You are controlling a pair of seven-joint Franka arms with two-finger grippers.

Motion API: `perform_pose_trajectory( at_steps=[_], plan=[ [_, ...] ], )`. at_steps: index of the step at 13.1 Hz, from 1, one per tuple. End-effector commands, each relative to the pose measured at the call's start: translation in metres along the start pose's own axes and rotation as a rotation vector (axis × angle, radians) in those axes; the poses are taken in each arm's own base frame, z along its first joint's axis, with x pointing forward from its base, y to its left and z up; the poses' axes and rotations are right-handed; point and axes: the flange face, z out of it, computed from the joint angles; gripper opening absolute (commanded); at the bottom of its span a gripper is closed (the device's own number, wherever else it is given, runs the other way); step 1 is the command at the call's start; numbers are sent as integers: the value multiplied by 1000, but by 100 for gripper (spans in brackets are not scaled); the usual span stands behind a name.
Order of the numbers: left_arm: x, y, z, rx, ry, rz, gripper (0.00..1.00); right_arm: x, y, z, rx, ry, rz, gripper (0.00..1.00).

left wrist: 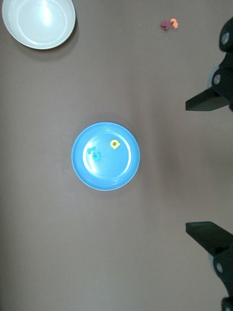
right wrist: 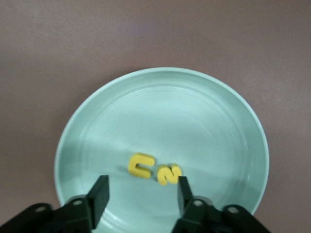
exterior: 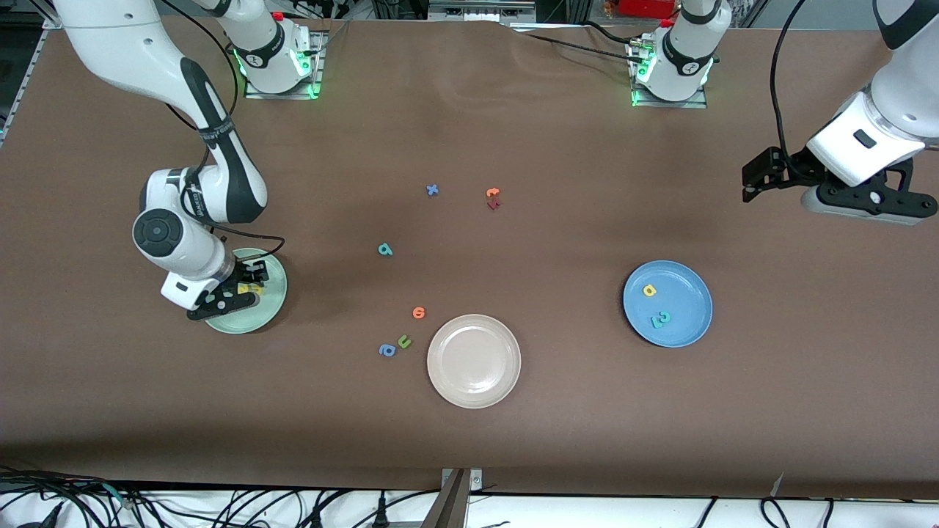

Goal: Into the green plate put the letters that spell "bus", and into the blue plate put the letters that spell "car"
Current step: 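Drop the u on the green plate while the left gripper returns to rest, then reach to the teal b and grasp it with the right gripper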

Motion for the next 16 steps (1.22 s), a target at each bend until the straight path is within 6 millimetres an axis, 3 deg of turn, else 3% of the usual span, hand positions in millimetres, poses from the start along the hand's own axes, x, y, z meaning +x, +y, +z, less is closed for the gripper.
perform_pose_trajectory(
  at_steps=[1, 4, 7, 9, 13, 16],
  plan=[
    [-17, -10, -4, 20, 4, -17, 100, -2, -60, -30, 46, 3, 115, 99],
    [-17, -12, -5, 22, 4, -23, 100, -2, -156, -39, 99, 16, 263, 99],
    [-17, -13, -5, 22, 3, -23, 100, -12, -223, -31, 128, 32, 344, 99],
    [-17, -20, -4, 11, -5, -31, 100, -25, -248, -20, 112, 21, 177, 99],
    [-17, -12, -8, 20, -22, -23, 100, -30, -271, -22, 127, 80, -103, 100],
    [-16, -5, -10, 20, -22, -13, 100, -40, -278, 5, 92, 207, -346, 100]
  ],
)
